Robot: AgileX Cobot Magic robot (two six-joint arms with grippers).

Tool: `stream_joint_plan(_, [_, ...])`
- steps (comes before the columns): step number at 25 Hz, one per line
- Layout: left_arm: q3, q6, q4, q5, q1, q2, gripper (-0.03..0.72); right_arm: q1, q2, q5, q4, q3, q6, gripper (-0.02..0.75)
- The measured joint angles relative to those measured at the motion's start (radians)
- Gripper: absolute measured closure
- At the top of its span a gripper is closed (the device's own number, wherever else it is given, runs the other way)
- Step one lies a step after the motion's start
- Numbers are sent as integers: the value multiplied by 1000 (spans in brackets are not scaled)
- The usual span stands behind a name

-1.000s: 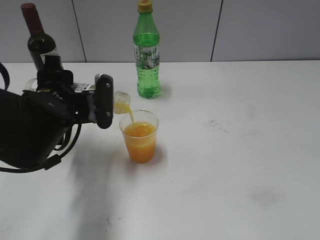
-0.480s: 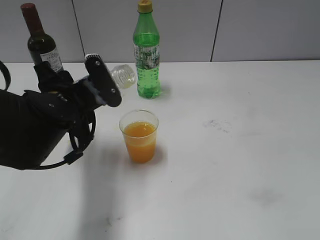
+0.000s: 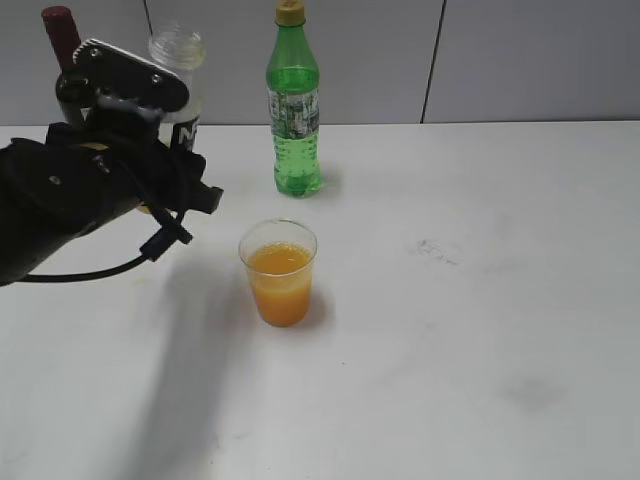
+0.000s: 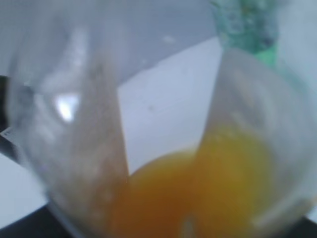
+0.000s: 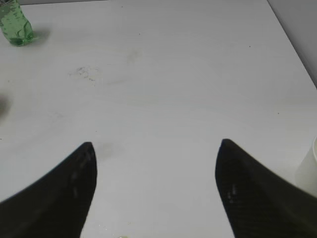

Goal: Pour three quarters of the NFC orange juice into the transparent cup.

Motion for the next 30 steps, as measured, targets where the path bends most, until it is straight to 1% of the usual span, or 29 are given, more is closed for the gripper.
stream_joint_plan(3, [0, -266, 218, 32, 65, 0, 214, 0, 0, 0, 0, 0, 0, 166])
stream_joint_plan(8, [0, -764, 665, 38, 187, 10, 214, 0, 0, 0, 0, 0, 0, 166])
stream_joint_plan(9, [0, -836, 753, 24, 210, 23, 214, 0, 0, 0, 0, 0, 0, 166])
stream_joint_plan(12, [0, -1040, 959, -70, 265, 90, 214, 0, 0, 0, 0, 0, 0, 166])
stream_joint_plan(14, [-1, -1125, 1067, -180, 298, 157, 214, 0, 0, 0, 0, 0, 0, 166])
stream_joint_plan(16, [-8, -1168, 1146, -291, 329, 223, 214, 0, 0, 0, 0, 0, 0, 166])
stream_joint_plan(19, [-52, -1186, 1185, -343, 348, 315, 214, 0, 0, 0, 0, 0, 0, 166])
stream_joint_plan(26, [-212, -1176, 1199, -305, 351, 462, 214, 0, 0, 0, 0, 0, 0, 166])
stream_joint_plan(30, [-248, -1165, 1196, -263, 360, 503, 214, 0, 0, 0, 0, 0, 0, 166])
